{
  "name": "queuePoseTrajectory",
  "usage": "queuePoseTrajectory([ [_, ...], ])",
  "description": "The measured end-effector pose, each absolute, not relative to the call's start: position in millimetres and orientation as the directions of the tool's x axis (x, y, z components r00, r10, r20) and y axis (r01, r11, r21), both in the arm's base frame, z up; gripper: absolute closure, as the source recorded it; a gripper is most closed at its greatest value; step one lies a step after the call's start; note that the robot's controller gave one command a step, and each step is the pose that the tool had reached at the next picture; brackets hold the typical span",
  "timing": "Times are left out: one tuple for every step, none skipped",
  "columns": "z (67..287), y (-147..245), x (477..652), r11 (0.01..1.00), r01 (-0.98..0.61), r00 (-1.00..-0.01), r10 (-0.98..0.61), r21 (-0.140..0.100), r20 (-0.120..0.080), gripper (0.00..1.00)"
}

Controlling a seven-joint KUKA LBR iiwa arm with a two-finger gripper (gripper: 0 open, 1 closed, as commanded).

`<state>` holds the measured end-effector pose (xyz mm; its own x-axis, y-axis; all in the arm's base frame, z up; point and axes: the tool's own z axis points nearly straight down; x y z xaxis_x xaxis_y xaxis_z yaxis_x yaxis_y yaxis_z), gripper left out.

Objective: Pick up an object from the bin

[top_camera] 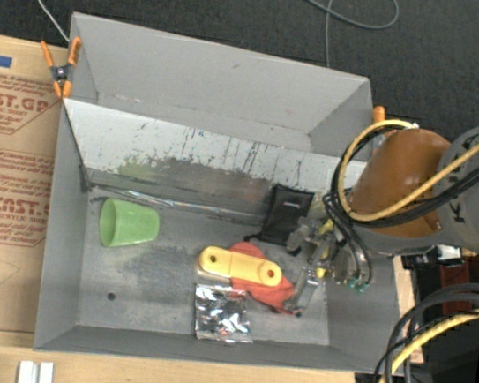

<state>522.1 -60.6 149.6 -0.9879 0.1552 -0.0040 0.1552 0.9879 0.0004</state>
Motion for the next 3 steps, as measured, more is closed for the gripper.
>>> queuePoseTrajectory([
  [99, -32, 507.1, 0.994, 0.11, -0.994, 0.11, 0.002, 0.012, 0.0],
  [69, -51, 531.6, 0.946, 0.323, -0.946, 0.323, 0.001, -0.004, 0.0],
  [69, -38, 517.9, 0.982, 0.187, -0.982, 0.187, 0.001, 0.012, 1.0],
])
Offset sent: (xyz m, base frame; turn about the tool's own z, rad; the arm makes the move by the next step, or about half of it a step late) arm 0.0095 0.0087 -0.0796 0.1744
